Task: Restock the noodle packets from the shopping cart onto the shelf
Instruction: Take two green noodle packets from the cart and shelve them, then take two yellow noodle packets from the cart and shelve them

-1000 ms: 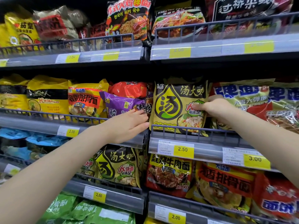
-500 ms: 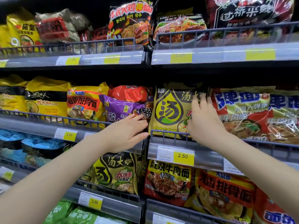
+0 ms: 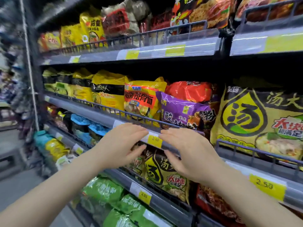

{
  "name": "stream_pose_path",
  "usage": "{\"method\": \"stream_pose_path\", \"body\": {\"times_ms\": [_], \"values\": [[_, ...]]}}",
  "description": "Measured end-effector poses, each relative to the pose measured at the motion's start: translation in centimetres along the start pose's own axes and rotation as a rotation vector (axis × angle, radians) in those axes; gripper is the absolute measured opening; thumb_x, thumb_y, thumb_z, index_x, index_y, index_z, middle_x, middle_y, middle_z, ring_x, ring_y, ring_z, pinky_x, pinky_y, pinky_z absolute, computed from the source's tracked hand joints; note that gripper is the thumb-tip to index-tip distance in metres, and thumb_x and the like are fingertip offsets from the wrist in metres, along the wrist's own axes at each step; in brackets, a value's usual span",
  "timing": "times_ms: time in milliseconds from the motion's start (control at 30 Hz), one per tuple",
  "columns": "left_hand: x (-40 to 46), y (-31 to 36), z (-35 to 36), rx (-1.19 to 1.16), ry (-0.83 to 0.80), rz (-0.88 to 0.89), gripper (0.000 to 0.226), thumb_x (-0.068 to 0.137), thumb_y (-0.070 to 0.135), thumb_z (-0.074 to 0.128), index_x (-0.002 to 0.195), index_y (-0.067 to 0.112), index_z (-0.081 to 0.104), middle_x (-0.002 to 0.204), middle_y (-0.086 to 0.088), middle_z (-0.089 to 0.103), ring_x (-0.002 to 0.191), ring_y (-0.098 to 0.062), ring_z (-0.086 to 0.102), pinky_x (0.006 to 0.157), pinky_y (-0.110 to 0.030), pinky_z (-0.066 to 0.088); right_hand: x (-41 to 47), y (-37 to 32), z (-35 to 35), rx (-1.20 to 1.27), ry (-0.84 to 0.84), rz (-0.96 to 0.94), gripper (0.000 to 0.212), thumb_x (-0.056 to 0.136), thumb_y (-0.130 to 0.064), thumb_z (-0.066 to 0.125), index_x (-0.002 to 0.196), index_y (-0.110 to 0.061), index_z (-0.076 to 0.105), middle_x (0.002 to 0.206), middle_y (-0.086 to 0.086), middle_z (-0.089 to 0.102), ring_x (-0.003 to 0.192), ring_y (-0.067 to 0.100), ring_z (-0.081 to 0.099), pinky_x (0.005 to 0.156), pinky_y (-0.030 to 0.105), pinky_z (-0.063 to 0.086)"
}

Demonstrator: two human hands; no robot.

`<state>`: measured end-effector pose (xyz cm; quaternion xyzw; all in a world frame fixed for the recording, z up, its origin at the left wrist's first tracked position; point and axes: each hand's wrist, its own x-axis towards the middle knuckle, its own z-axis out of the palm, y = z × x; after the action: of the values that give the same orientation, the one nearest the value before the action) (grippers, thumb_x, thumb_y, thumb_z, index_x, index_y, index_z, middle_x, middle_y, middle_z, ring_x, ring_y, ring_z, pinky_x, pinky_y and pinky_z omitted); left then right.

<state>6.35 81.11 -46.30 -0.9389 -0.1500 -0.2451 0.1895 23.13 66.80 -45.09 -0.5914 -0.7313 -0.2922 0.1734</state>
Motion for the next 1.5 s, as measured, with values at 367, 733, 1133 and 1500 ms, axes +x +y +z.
{"method": "stream_pose_path", "body": {"times_ms": [367,733,1133,1500], "values": [[-8.0,-10.0,-13.7,0.054,-0.256,-0.173,0.048,0.096,0.039,0.027,0.104,0.015,0.068,0.102,0.001,0.070,0.087,-0.018,0.066,0.076,-0.027,0.055,12.6,-5.6,-4.2,0.134,-0.257,-0.109,0.030,0.056,-0.031,0.068,0.085,-0.021,0.070,0.081,-0.008,0.072,0.073,0.016,0.071,0.061,0.030,0.058],[-12.3,-17.3,-37.9,0.150,-0.348,-0.525,0.031,0.079,0.039,0.043,0.092,0.025,0.067,0.085,0.011,0.069,0.076,-0.011,0.067,0.069,-0.021,0.048,28.5,-12.2,-19.6,0.315,-0.376,-0.116,0.036,0.092,-0.032,0.045,0.126,-0.021,0.053,0.128,-0.007,0.060,0.119,0.019,0.054,0.097,0.036,0.044],[-26.5,-14.3,-57.9,0.311,-0.506,-1.068,0.059,0.074,0.048,0.028,0.102,0.014,0.066,0.099,-0.003,0.069,0.093,-0.026,0.066,0.079,-0.032,0.054,36.0,-26.9,-27.5,0.384,-0.493,-0.362,0.054,0.094,-0.043,0.043,0.145,-0.028,0.032,0.148,-0.009,0.041,0.131,0.016,0.045,0.098,0.029,0.041],[-40.0,-6.9,-68.9,0.461,-0.593,-1.269,0.071,0.072,0.051,0.014,0.111,0.013,0.060,0.111,-0.006,0.065,0.106,-0.028,0.059,0.091,-0.038,0.047,37.2,-45.1,-33.5,0.432,-0.532,-0.676,0.053,0.095,-0.040,0.045,0.145,-0.027,0.034,0.145,-0.002,0.045,0.130,0.020,0.046,0.099,0.033,0.043]]}}
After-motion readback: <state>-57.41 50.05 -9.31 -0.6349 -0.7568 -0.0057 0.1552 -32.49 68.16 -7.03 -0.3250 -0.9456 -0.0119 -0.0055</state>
